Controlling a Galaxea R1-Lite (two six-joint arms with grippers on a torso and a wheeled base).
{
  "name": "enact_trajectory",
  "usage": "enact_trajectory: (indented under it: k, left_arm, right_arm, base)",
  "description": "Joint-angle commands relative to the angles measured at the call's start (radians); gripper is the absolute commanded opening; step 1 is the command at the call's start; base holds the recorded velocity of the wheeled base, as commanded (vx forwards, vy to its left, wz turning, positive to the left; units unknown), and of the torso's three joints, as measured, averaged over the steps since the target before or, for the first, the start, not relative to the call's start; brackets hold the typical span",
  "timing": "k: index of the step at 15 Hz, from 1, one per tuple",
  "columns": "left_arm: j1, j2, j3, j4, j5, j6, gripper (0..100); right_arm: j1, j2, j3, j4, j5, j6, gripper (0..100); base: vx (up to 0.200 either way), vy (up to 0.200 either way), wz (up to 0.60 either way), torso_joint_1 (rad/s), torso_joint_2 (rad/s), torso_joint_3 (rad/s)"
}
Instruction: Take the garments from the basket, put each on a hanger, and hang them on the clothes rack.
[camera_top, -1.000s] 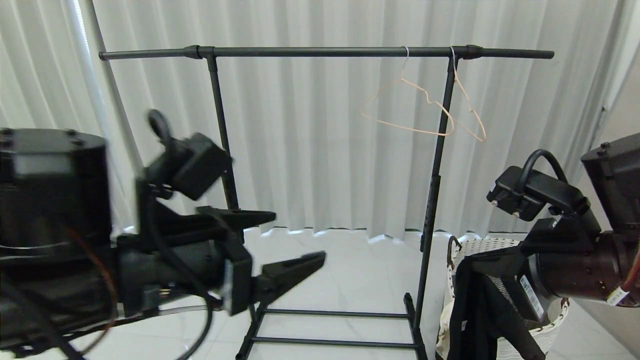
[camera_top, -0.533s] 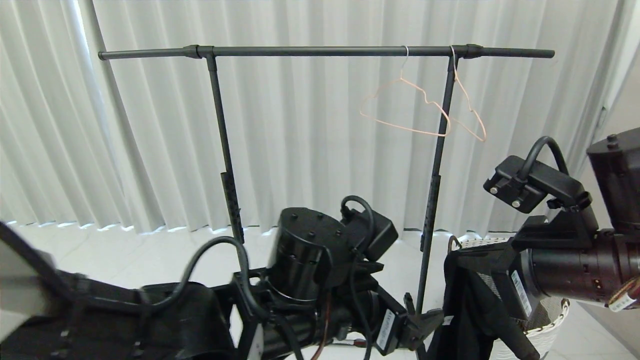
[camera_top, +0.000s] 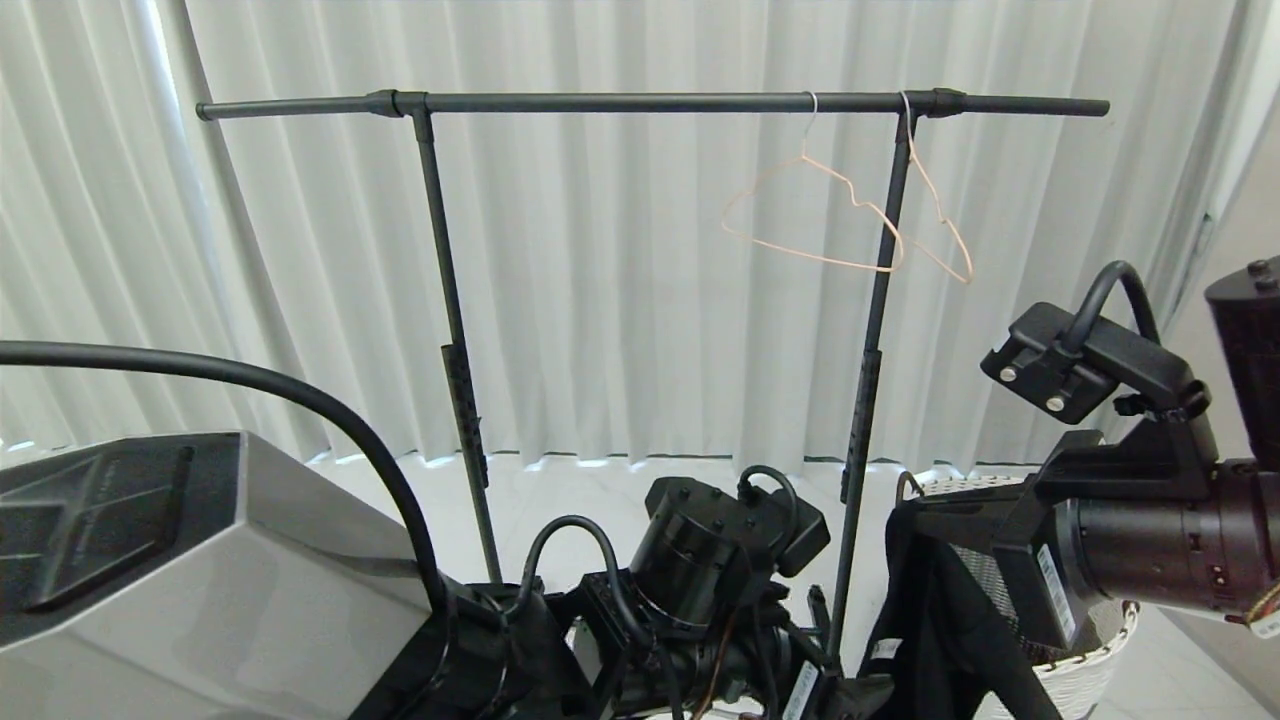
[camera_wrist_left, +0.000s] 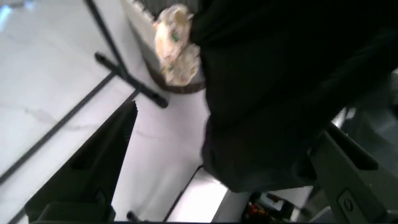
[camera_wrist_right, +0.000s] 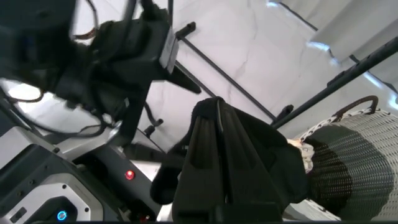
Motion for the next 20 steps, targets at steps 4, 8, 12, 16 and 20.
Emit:
enact_trajectory:
  k: [4, 8, 12, 16, 20]
  left_arm:
    - [0.023, 0.044, 0.037, 0.000, 0.013, 0.003, 100]
    - [0.021, 0.032, 0.071, -0.002, 0.027, 0.003, 100]
    - [0.015, 0.016, 0.085, -0.002, 0.041, 0.001, 0]
    - [0.003, -0.123, 0.160, -0.002, 0.056, -0.011, 0]
    - [-0.054, -0.441, 0.170, 0.133, 0.051, -0.154, 0]
  right_arm:
    - [0.000, -0.013, -0.003, -0.002, 0.000, 0.000, 0]
    - [-0.004, -0.014, -0.003, 0.000, 0.000, 0.000, 0]
    - [-0.011, -0.016, 0.007, 0.000, -0.001, 0.002, 0]
    - [-0.068, -0.016, 0.042, 0.000, -0.003, 0.002, 0]
    - [-0.146, -0.016, 0.050, -0.002, 0.000, 0.000, 0]
  base:
    - [0.000, 0.000, 0.00, 0.000, 0.00, 0.000]
    - [0.000, 0.000, 0.00, 0.000, 0.00, 0.000]
    - [0.000, 0.000, 0.00, 0.000, 0.00, 0.000]
    - [0.000, 0.000, 0.00, 0.000, 0.00, 0.000]
    - [0.000, 0.000, 0.00, 0.000, 0.00, 0.000]
